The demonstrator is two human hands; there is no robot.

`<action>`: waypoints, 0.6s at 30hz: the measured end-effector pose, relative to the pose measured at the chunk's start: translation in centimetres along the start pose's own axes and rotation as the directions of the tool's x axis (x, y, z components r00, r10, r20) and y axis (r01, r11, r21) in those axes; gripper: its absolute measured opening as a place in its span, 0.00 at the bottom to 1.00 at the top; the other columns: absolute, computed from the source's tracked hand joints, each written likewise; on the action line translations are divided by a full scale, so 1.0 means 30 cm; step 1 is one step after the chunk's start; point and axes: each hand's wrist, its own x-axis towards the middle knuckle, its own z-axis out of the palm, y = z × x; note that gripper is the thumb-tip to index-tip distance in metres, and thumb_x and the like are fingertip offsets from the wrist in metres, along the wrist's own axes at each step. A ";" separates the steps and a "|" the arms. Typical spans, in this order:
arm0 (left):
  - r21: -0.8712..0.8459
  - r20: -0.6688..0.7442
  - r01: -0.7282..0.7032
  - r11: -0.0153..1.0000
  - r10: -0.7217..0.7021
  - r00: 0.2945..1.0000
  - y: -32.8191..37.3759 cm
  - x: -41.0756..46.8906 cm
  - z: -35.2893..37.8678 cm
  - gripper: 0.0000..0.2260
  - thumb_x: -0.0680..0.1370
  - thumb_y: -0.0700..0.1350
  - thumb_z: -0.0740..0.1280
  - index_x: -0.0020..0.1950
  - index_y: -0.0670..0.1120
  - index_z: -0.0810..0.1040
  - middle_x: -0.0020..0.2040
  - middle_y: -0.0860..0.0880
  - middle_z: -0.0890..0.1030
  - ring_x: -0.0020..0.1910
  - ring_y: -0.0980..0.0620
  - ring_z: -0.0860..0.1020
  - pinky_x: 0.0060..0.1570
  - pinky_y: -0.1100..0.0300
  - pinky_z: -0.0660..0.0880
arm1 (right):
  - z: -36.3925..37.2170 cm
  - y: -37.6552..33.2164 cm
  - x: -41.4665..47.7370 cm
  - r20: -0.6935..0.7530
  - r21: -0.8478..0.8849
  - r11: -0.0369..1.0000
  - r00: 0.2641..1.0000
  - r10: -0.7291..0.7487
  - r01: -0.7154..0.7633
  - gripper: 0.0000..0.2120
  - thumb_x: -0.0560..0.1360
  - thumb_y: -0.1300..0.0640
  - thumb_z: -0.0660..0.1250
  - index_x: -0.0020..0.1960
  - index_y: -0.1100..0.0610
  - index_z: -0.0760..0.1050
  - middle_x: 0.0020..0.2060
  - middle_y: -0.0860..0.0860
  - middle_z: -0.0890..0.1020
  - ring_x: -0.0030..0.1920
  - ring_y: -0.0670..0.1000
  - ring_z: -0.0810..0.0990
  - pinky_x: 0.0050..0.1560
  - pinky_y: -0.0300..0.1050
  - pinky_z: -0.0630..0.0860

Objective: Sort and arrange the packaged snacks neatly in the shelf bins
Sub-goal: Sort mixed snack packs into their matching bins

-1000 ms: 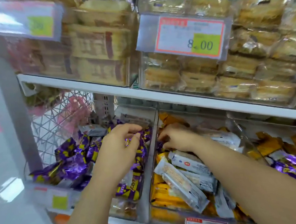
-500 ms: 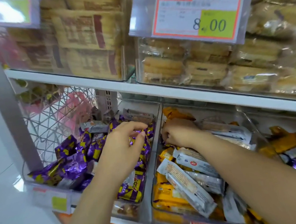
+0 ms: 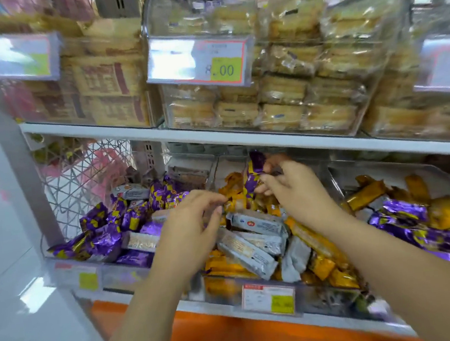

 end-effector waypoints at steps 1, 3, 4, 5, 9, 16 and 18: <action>0.001 0.016 -0.018 1.000 0.018 1.000 0.018 -0.009 0.016 0.08 0.78 0.39 0.65 0.54 0.47 0.80 0.50 0.56 0.76 0.47 0.62 0.74 0.47 0.69 0.71 | -0.023 -0.001 -0.024 0.000 0.023 1.000 1.000 -0.019 0.019 0.11 0.79 0.61 0.61 0.42 0.46 0.67 0.39 0.53 0.82 0.40 0.39 0.82 0.46 0.49 0.80; 0.019 0.055 -0.043 0.999 0.042 0.998 0.059 -0.025 0.052 0.08 0.78 0.43 0.64 0.55 0.49 0.79 0.52 0.57 0.76 0.50 0.61 0.74 0.51 0.64 0.71 | -0.069 -0.001 -0.071 -0.004 -0.004 0.997 0.997 -0.082 0.082 0.12 0.78 0.60 0.62 0.42 0.45 0.67 0.44 0.51 0.79 0.43 0.44 0.82 0.46 0.48 0.79; 0.025 0.071 -0.060 0.998 0.059 0.996 0.083 -0.033 0.070 0.09 0.79 0.45 0.63 0.56 0.49 0.79 0.53 0.57 0.75 0.52 0.60 0.74 0.52 0.64 0.70 | -0.090 0.001 -0.096 -0.014 -0.032 0.993 0.993 -0.114 0.114 0.12 0.78 0.61 0.62 0.42 0.44 0.67 0.46 0.50 0.78 0.42 0.45 0.82 0.44 0.47 0.77; 0.018 0.090 -0.073 0.997 0.071 0.993 0.105 -0.039 0.089 0.09 0.79 0.45 0.63 0.56 0.50 0.79 0.54 0.58 0.75 0.53 0.60 0.73 0.52 0.66 0.69 | -0.111 0.007 -0.122 -0.028 -0.043 0.990 0.990 -0.136 0.134 0.13 0.77 0.61 0.63 0.42 0.44 0.67 0.49 0.48 0.77 0.43 0.46 0.81 0.44 0.46 0.77; -0.041 0.178 -0.095 0.995 0.101 0.979 0.198 -0.044 0.164 0.09 0.79 0.43 0.63 0.57 0.51 0.78 0.55 0.59 0.72 0.56 0.62 0.71 0.56 0.63 0.71 | -0.207 0.051 -0.246 -0.104 -0.010 0.985 0.979 -0.174 0.174 0.17 0.76 0.66 0.63 0.42 0.43 0.68 0.60 0.38 0.71 0.57 0.41 0.77 0.55 0.37 0.74; 0.006 0.369 -0.191 0.982 0.175 0.913 0.321 -0.039 0.307 0.15 0.78 0.55 0.64 0.64 0.58 0.73 0.65 0.57 0.65 0.65 0.58 0.62 0.64 0.57 0.66 | -0.432 0.234 -0.408 -0.289 -0.133 0.990 0.954 -0.086 0.049 0.18 0.74 0.71 0.64 0.42 0.47 0.70 0.58 0.48 0.74 0.56 0.39 0.76 0.53 0.28 0.69; 0.102 0.420 -0.232 0.967 0.169 0.892 0.331 -0.033 0.338 0.19 0.77 0.59 0.64 0.67 0.61 0.70 0.72 0.56 0.57 0.70 0.57 0.53 0.68 0.53 0.60 | -0.490 0.301 -0.440 -0.366 -0.229 0.972 0.930 -0.037 -0.051 0.15 0.71 0.72 0.66 0.42 0.52 0.72 0.58 0.53 0.76 0.59 0.40 0.74 0.55 0.31 0.66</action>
